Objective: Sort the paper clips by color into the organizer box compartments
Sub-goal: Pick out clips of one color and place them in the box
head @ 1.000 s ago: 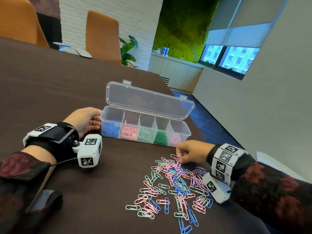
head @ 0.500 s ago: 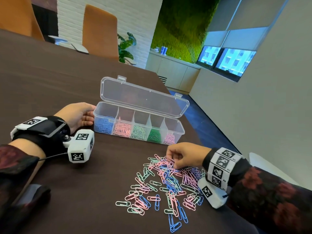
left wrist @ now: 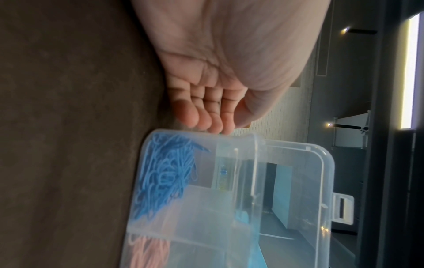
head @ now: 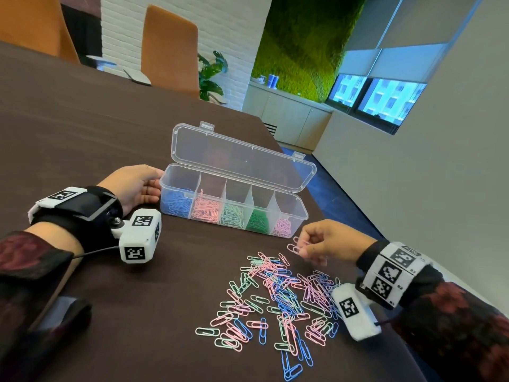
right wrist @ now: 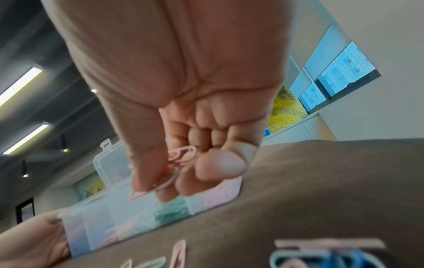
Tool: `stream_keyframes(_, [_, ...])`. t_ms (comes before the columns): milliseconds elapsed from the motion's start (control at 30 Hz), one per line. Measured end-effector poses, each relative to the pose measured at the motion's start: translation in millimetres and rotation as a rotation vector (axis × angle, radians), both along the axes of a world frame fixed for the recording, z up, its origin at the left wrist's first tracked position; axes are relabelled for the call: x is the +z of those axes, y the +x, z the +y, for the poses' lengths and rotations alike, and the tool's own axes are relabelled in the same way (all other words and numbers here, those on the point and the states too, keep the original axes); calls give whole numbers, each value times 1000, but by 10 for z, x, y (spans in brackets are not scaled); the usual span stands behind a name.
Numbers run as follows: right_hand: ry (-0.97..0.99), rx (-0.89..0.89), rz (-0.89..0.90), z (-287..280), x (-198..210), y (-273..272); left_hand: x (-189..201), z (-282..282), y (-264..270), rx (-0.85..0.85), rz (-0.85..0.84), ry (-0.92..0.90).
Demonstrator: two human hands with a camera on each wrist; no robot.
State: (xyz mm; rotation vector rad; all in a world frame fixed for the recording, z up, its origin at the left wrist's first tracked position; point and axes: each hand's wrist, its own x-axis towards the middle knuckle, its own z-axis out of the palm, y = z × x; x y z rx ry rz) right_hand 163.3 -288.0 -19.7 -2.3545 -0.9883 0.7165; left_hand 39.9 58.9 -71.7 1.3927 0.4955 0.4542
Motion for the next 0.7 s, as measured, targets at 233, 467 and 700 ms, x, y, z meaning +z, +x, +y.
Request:
stream_keyframes(233, [221, -290, -131, 151, 266, 267, 8, -6, -13, 2, 6, 2])
stream_keyframes(467, [471, -526, -198, 279, 328, 469, 23, -24, -16, 0, 4, -9])
stream_keyframes(700, [-58, -128, -187, 226, 209, 106, 32, -40, -13, -6, -5, 0])
